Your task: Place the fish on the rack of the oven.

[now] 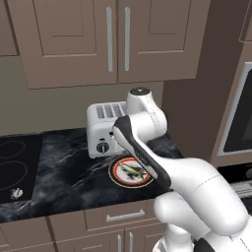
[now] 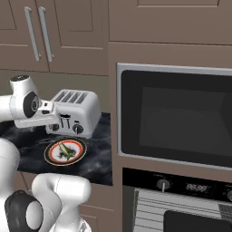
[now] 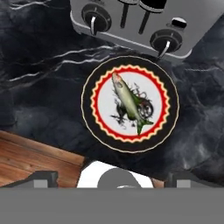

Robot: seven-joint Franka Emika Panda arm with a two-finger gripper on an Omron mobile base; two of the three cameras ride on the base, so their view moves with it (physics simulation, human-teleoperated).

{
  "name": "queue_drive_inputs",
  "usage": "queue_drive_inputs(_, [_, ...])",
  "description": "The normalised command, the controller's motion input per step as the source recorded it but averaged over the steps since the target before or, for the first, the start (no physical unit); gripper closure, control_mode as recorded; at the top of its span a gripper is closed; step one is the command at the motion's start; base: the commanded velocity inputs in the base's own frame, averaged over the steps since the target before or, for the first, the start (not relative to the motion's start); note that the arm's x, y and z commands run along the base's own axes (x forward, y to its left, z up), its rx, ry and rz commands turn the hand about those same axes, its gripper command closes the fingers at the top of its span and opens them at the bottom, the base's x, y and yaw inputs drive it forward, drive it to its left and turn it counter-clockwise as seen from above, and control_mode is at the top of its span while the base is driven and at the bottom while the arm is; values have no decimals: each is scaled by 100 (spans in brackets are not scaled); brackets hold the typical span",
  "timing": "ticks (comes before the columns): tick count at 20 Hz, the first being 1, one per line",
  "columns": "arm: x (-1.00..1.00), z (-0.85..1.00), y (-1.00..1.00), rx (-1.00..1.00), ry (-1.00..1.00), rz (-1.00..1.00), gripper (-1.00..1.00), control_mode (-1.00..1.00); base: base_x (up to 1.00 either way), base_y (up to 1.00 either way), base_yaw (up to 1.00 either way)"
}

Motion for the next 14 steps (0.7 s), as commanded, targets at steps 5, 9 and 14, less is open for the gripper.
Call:
queue_drive_inputs(5, [0, -69, 33, 0, 9, 0, -100, -100, 0, 0, 0])
queue_drive_inputs(9, [25, -48, 7, 0, 0, 0, -100, -100, 0, 0, 0])
queue_drive_inputs(14, [55, -35, -16, -1, 1, 0, -100, -100, 0, 0, 0])
